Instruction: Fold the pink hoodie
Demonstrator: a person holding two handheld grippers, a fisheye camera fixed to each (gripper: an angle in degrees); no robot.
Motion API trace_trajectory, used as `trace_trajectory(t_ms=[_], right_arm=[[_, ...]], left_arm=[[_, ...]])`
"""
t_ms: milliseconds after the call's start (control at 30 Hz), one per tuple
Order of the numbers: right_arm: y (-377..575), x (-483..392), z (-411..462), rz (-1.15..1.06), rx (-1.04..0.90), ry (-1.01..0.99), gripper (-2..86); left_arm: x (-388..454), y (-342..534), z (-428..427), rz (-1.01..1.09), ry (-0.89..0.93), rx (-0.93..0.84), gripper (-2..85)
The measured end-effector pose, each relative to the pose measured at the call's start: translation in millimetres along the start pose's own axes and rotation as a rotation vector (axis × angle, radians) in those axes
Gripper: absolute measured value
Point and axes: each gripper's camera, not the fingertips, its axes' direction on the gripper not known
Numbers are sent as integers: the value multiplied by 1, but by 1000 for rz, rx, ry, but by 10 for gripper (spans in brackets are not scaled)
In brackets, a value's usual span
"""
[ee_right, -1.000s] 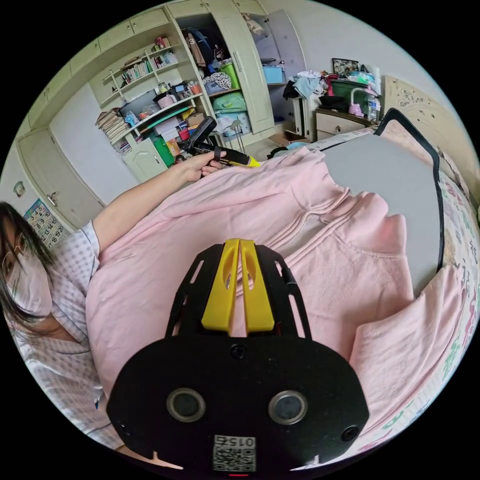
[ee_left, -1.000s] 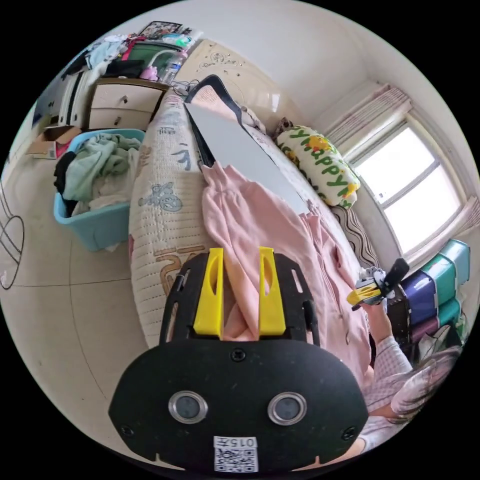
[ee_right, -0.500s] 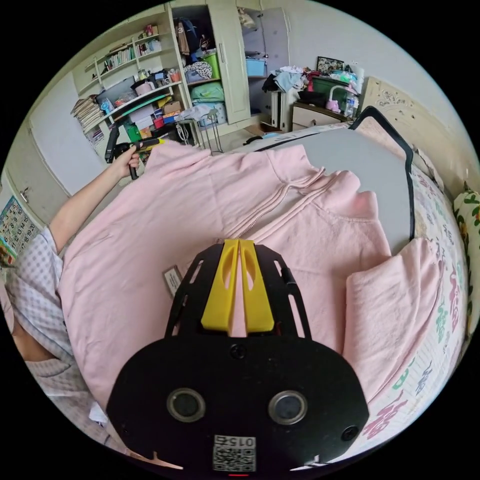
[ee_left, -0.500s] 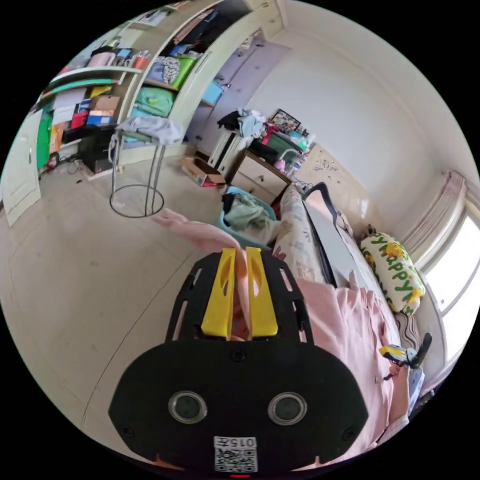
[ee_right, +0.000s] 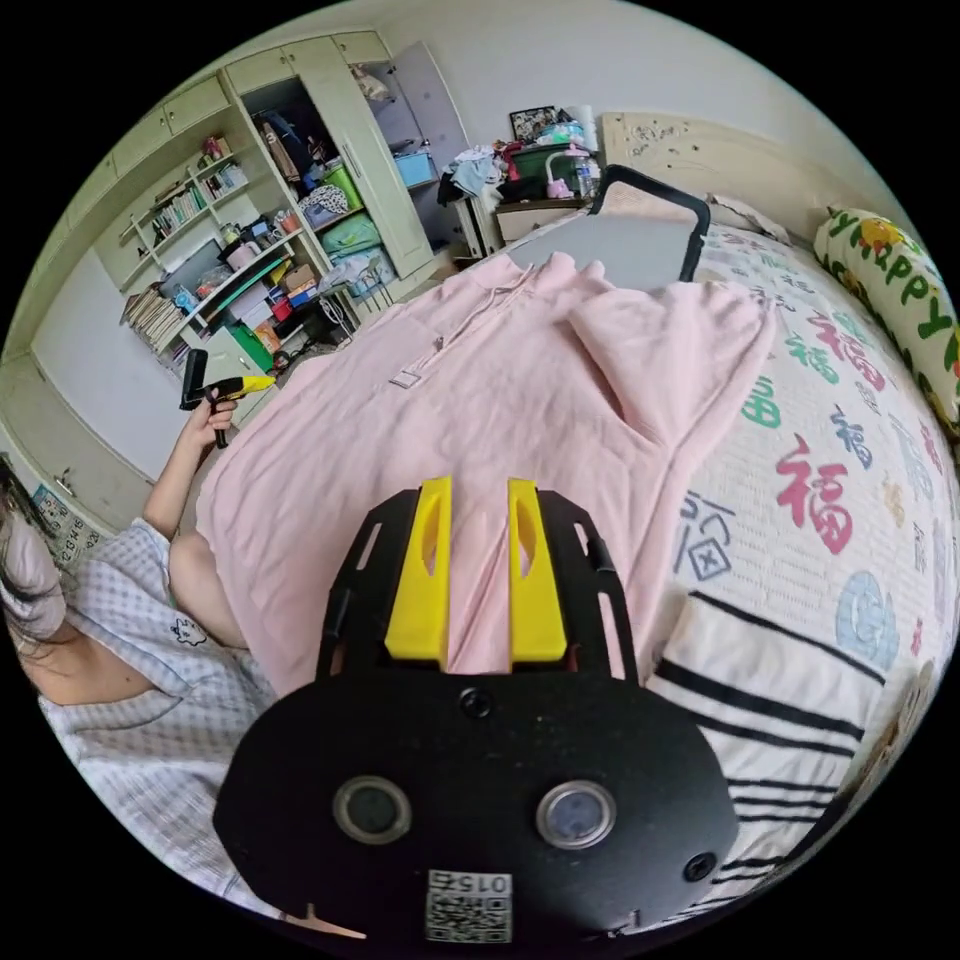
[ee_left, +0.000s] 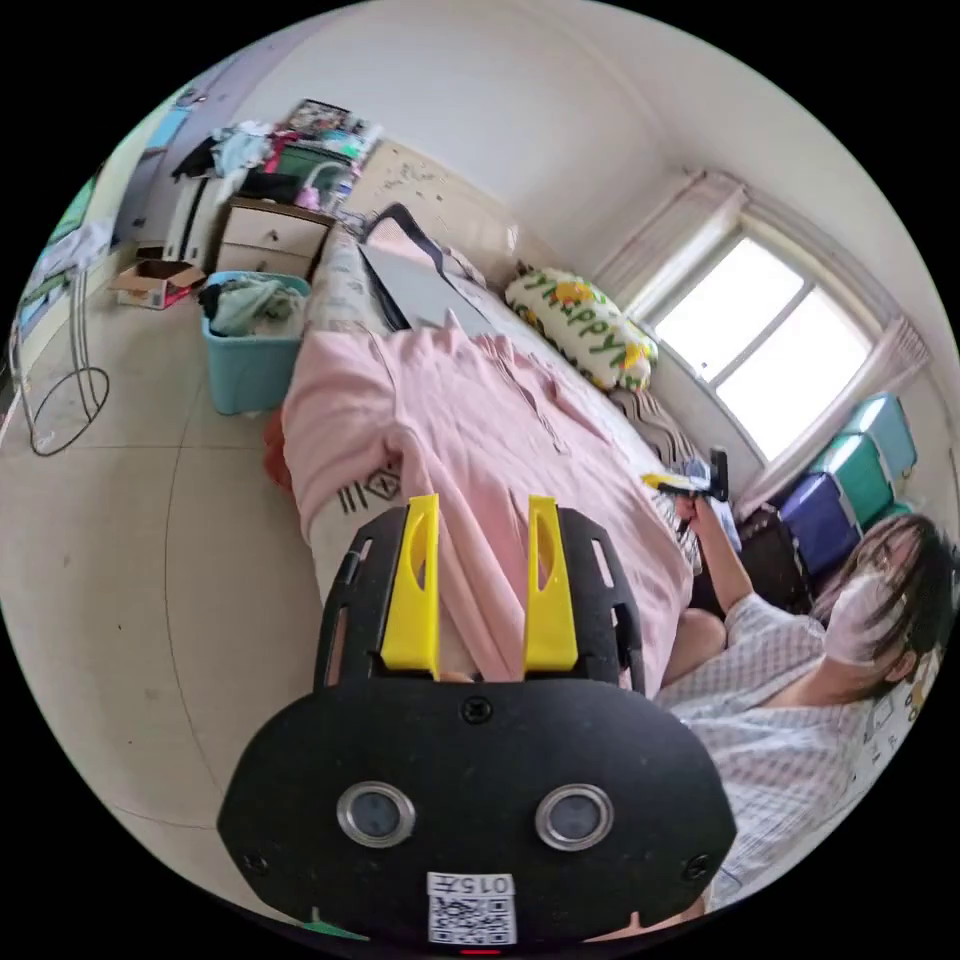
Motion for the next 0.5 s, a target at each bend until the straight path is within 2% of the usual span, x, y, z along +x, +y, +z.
trace_trajectory(t_ms=[133,267,367,500], right_arm=[[45,21,-34,83,74,134,97],[56,30,-14,44,-153,112,107],[57,28,-19,-37,-177,161,52],[58,42,-32,-52,-186,139,45]], left_arm=[[29,17,29,66,-104,-165,111],[43,16,42,81,-218,-188,42],[44,16,46,96,-250,-225,17],[52,7,49,90,-314,-295,31]])
